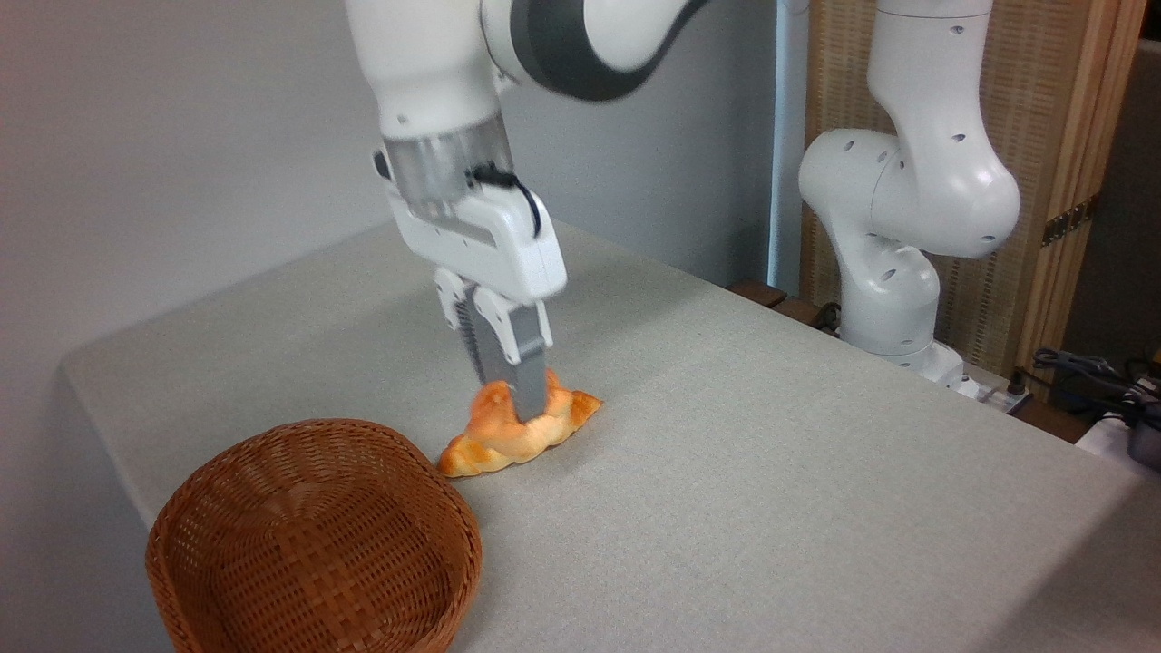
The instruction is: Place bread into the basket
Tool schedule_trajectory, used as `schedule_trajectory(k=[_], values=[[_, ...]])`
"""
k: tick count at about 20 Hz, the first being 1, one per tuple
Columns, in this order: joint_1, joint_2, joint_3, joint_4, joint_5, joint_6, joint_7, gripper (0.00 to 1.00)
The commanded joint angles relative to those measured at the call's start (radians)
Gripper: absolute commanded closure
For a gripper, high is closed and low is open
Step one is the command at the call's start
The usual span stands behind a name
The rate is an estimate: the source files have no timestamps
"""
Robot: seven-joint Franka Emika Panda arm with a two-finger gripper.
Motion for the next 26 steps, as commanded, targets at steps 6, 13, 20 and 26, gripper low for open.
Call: schedule_trajectory(k=[6, 13, 20, 26], values=[[-0.003, 0.426, -0.1, 0.46, -0.034, -0.015, -0.175, 0.53], [-0.004, 0.56, -0.171, 0.477, -0.028, 0.196, -0.39, 0.16], [-0.003, 0.56, -0.171, 0.477, -0.025, 0.201, -0.386, 0.0], [0.0, 0.542, -0.168, 0.476, -0.025, 0.189, -0.381, 0.0]])
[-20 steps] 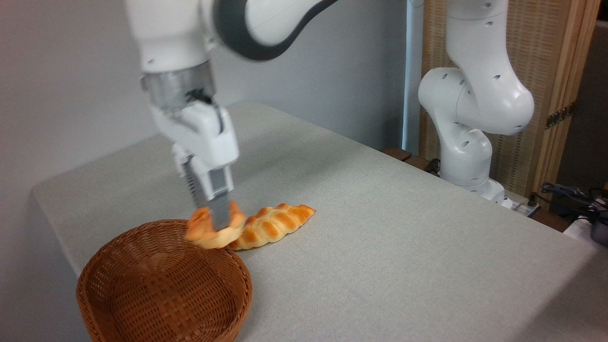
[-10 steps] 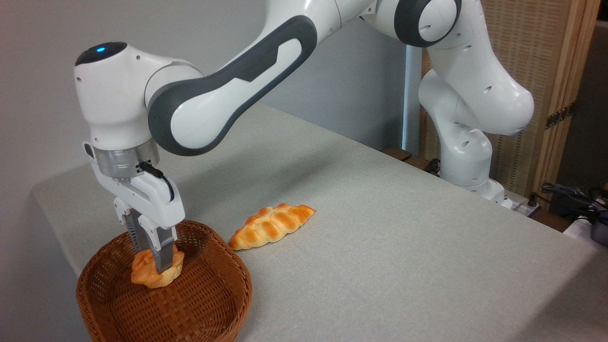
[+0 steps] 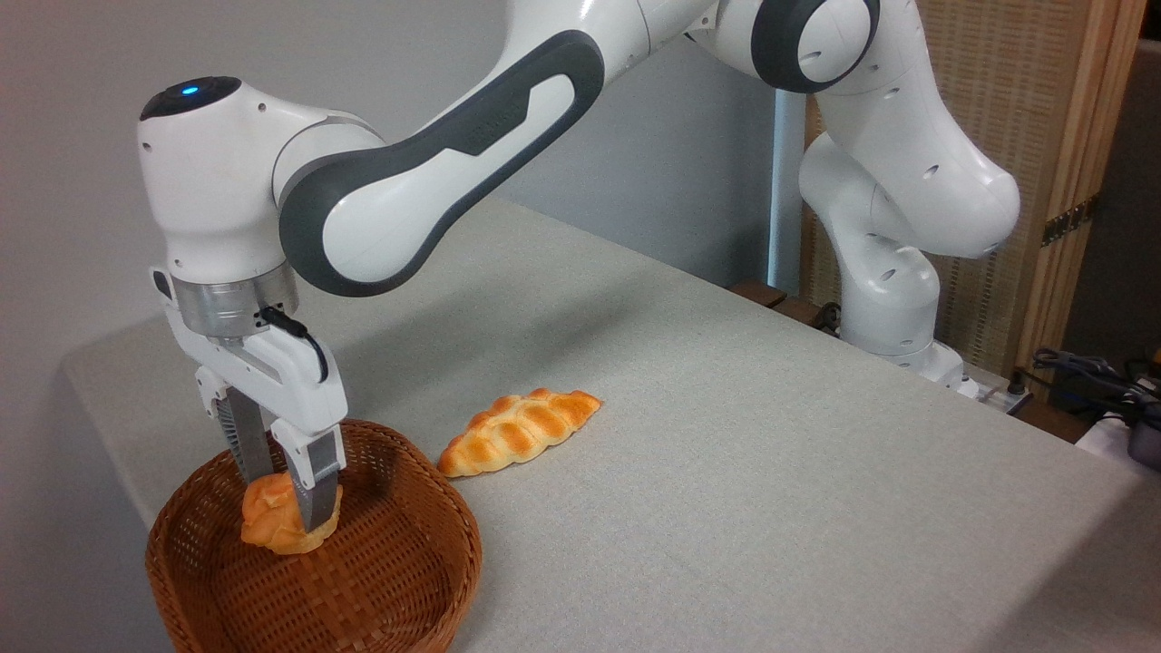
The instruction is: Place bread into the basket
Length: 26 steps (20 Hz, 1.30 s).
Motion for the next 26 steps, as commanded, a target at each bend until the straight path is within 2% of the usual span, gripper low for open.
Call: schedule_trajectory(k=[1, 4, 5, 6, 8, 12, 17, 20, 21, 26], values=[[0.012, -0.04, -0.001, 0.004, -0.001, -0.019, -0.006, 0.0], [0.032, -0.14, 0.007, -0.012, -0.018, -0.167, 0.06, 0.0], [0.044, -0.187, 0.013, -0.028, -0.038, -0.214, 0.115, 0.0], [0.059, -0.235, 0.024, -0.052, -0.079, -0.244, 0.171, 0.0], [0.064, -0.331, 0.08, -0.119, -0.13, -0.262, 0.235, 0.0], [0.064, -0.473, 0.132, -0.233, -0.135, -0.263, 0.246, 0.0], [0.053, -0.491, 0.165, -0.238, -0.127, -0.33, 0.246, 0.0], [-0.045, -0.49, 0.278, -0.218, -0.125, -0.361, 0.246, 0.0], [-0.056, -0.488, 0.289, -0.21, -0.127, -0.361, 0.247, 0.0], [-0.054, -0.477, 0.281, -0.172, -0.135, -0.361, 0.24, 0.0]])
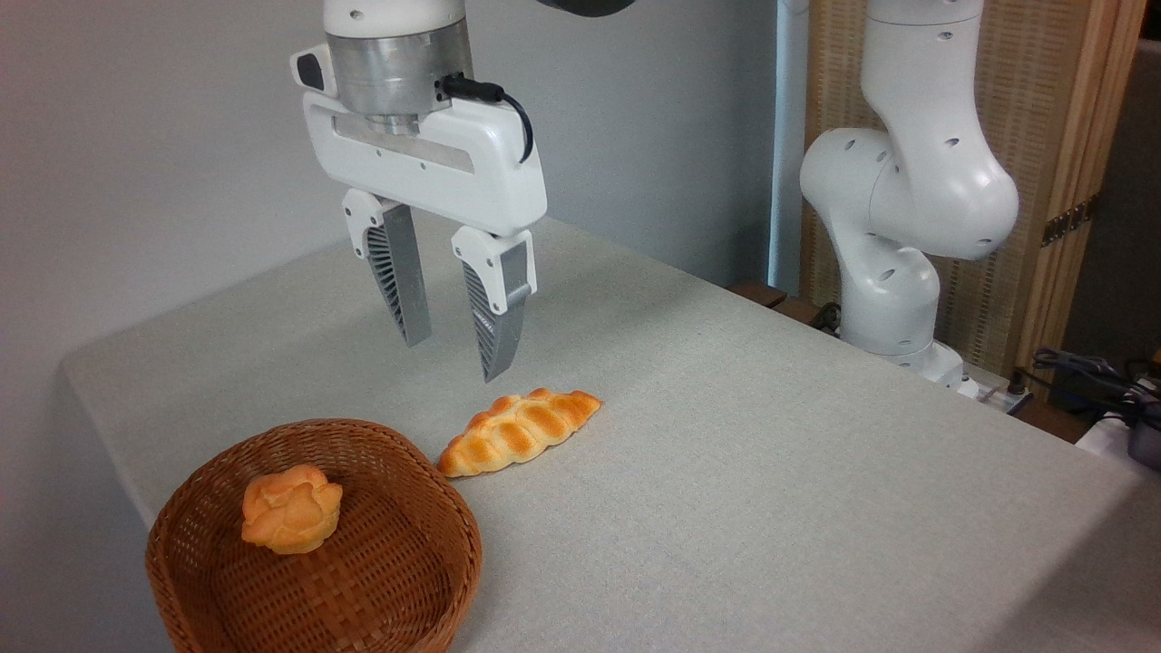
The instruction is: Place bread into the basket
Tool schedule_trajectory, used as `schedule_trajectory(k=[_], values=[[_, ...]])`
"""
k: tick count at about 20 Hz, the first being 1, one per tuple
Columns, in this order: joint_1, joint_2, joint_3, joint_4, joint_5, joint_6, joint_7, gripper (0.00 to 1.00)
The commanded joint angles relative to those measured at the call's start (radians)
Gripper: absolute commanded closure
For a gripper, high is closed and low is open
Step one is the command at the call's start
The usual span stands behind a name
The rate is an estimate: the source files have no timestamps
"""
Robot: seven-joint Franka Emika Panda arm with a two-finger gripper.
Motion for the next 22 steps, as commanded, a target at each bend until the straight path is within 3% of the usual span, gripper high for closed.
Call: schedule_trajectory(k=[1, 9, 13, 22], values=[[-0.015, 0.002, 0.013, 0.037, -0.019, -0.024, 0.01, 0.0], [-0.011, 0.005, -0.002, 0.044, -0.014, -0.059, 0.013, 0.0], [-0.009, 0.008, -0.004, 0.05, -0.009, -0.102, 0.117, 0.0], [-0.008, 0.014, 0.007, 0.072, -0.02, -0.105, 0.14, 0.0]])
